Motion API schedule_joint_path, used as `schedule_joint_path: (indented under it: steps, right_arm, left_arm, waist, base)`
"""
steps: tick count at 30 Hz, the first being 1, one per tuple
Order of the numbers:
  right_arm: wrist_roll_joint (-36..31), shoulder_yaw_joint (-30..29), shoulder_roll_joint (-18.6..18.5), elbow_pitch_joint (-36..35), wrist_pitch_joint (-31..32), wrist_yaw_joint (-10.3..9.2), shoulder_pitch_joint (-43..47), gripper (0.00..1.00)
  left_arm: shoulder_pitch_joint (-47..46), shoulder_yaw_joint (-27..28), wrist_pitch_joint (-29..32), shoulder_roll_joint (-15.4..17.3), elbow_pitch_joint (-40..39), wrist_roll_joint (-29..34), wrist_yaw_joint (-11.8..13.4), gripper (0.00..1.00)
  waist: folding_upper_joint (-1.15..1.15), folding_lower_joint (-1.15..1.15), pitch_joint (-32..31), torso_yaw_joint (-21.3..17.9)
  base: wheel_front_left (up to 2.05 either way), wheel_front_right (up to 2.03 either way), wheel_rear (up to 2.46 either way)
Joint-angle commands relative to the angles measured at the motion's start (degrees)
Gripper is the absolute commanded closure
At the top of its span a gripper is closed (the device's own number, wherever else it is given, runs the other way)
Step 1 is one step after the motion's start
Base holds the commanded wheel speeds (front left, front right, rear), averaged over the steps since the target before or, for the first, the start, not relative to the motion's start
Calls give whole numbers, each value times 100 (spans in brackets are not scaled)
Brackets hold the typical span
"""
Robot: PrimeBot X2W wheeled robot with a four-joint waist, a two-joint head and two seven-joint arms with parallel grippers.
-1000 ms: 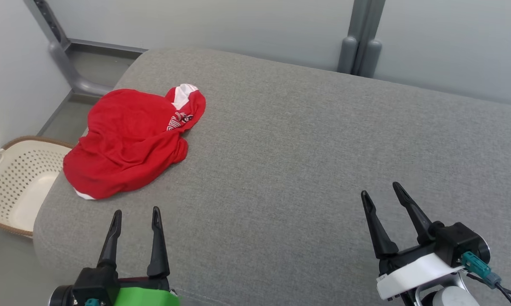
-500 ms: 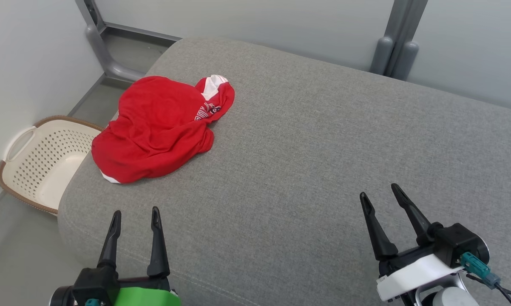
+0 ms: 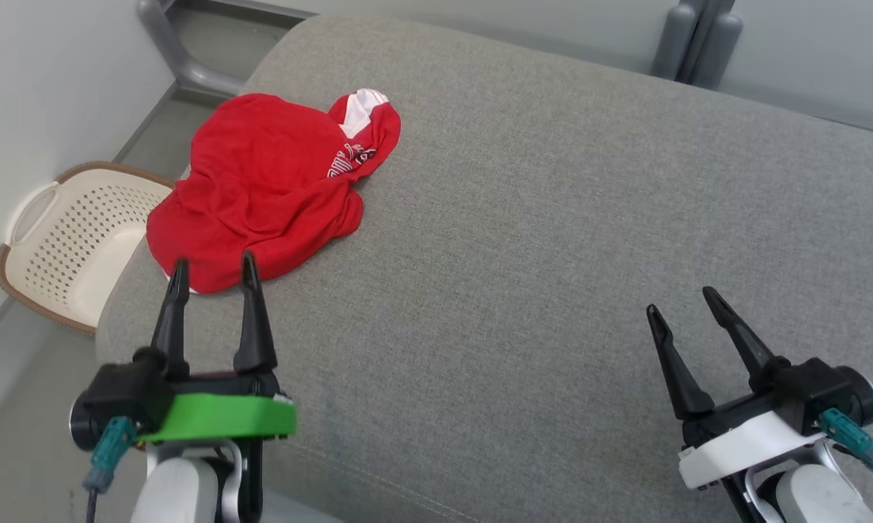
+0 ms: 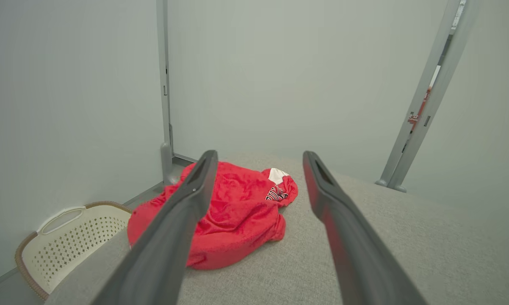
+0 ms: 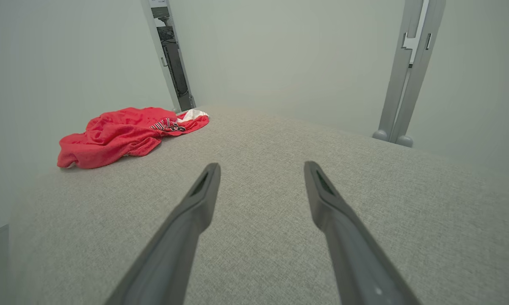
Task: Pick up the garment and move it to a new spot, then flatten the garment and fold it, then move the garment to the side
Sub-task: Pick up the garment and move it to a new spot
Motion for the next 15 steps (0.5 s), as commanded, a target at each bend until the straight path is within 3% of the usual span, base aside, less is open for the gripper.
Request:
schedule_joint_path:
  steps: [1,8,15]
  right_arm:
    - [-41,9,-118,-39,-14,-11,-135,0]
    - [-72,78,-615,-165,-14,-11,-507,0]
    - [-91,39,-1088,-400,-15,-11,-825,0]
  left_arm:
    - [-351,46,3,4,166,-40,-123,0]
    - [-2400,265,393,430,1717,-181,-598,0]
    - [-4327,491,1811,916,3255,-651,-767,0]
  waist:
    - [0,0,536,-48]
    - [0,0,1266,-200]
    - [0,0,2034,-459]
  base:
    - [0,0,0]
    - [0,0,0]
    - [0,0,0]
